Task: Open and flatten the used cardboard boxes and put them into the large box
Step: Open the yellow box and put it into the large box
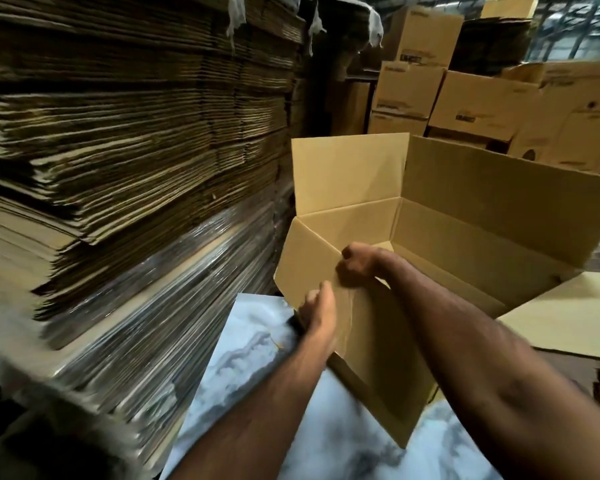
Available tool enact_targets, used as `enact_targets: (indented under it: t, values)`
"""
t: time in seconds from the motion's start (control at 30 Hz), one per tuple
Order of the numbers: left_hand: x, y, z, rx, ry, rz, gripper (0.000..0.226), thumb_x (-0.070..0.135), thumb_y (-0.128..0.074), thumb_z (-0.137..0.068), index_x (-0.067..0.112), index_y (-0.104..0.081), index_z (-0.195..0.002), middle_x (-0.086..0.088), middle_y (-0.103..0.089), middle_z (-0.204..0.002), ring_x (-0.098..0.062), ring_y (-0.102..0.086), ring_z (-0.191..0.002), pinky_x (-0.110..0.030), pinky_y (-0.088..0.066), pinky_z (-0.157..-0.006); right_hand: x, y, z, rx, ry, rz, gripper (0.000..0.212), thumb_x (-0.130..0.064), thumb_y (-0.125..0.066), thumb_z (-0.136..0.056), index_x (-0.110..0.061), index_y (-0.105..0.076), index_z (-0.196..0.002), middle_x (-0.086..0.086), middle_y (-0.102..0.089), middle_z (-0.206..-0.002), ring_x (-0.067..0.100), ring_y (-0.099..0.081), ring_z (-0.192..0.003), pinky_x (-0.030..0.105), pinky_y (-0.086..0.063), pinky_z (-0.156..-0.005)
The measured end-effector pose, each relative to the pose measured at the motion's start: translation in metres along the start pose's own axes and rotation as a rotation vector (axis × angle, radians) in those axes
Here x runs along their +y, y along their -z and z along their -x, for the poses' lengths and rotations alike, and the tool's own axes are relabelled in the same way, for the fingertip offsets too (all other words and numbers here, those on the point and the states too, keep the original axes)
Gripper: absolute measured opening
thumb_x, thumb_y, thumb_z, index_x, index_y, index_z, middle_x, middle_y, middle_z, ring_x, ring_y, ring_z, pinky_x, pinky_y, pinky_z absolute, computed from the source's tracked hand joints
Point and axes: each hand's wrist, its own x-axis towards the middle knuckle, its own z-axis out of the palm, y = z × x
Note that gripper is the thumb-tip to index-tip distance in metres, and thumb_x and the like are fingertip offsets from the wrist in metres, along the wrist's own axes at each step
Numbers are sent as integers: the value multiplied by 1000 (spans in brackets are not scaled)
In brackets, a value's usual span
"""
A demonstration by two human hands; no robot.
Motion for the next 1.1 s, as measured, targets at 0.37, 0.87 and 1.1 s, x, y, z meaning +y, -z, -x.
enact_targets:
  t: [0.37,0.87,1.1]
  values:
    - [46,50,-44,16,-242,-453,73,63,-55,-86,27,-38,-147,-7,-38,-151,-30,-30,-141,-51,-28,-115,24,28,63,-378,-163,-80,35,-22,-59,-99,2,-58,-125,10,-55,-94,21,-56,-90,37,-56,-79]
    - [127,62,-26,-349,-246,-933,33,33,-66,-94,7,-67,-115,-10,-68,-114,-26,-65,-96,-31,-47,-68,-51,2,94,-116,2,123,93,-76,-47,-85,-21,-21,-156,7,-32,-159,28,-35,-143,42,-29,-115]
    - [124,69,-12,-605,-34,-812,33,34,-57,-99,6,-63,-117,-10,-69,-107,-23,-67,-89,-37,-57,-75,-87,15,131,-304,19,345,90,-84,-47,-77,-14,-48,-132,7,-52,-140,26,-50,-119,44,-39,-101]
